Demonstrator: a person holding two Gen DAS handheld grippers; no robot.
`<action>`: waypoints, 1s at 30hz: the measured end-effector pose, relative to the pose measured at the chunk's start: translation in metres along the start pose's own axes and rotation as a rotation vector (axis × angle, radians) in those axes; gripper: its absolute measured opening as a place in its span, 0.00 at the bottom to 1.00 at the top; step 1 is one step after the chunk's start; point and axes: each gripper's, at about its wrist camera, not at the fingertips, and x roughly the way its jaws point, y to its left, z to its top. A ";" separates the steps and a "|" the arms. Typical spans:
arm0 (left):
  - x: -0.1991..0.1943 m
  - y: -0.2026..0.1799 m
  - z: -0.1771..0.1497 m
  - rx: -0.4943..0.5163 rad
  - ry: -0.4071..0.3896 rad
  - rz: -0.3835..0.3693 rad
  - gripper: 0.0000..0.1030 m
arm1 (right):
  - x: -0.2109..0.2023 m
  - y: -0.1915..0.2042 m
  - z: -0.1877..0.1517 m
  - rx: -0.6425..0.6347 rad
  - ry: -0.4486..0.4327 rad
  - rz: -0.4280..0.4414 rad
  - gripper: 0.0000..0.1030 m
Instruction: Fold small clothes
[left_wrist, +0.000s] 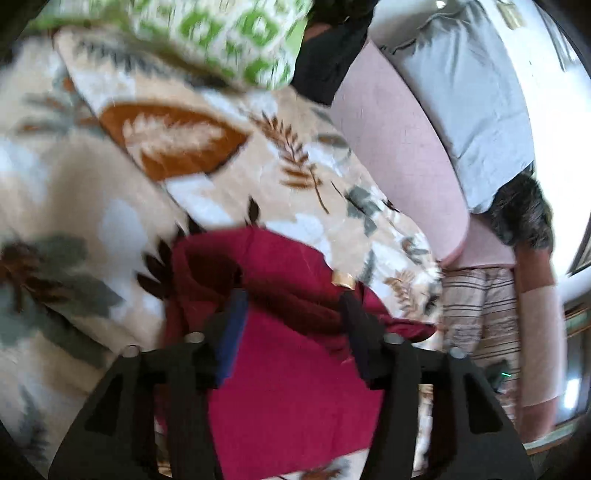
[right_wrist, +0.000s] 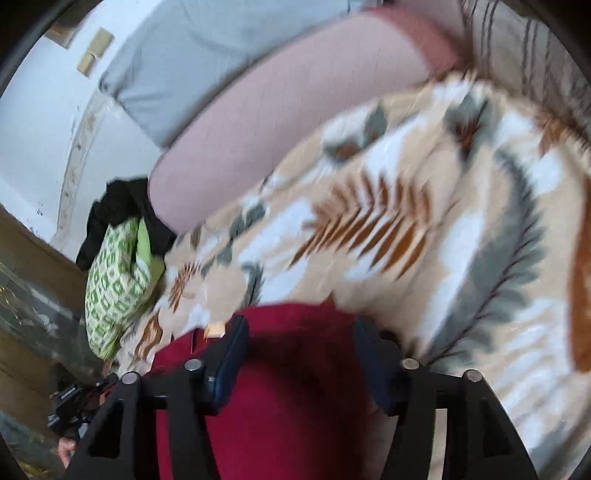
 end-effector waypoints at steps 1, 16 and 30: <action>-0.008 -0.004 -0.001 0.020 -0.034 0.004 0.58 | -0.008 0.001 -0.001 -0.011 -0.012 0.023 0.55; 0.095 -0.011 -0.008 0.167 -0.001 0.333 0.71 | 0.116 0.048 -0.027 -0.372 0.089 -0.252 0.37; 0.057 -0.030 -0.041 0.280 -0.118 0.401 0.71 | 0.051 0.063 -0.074 -0.475 0.142 -0.218 0.45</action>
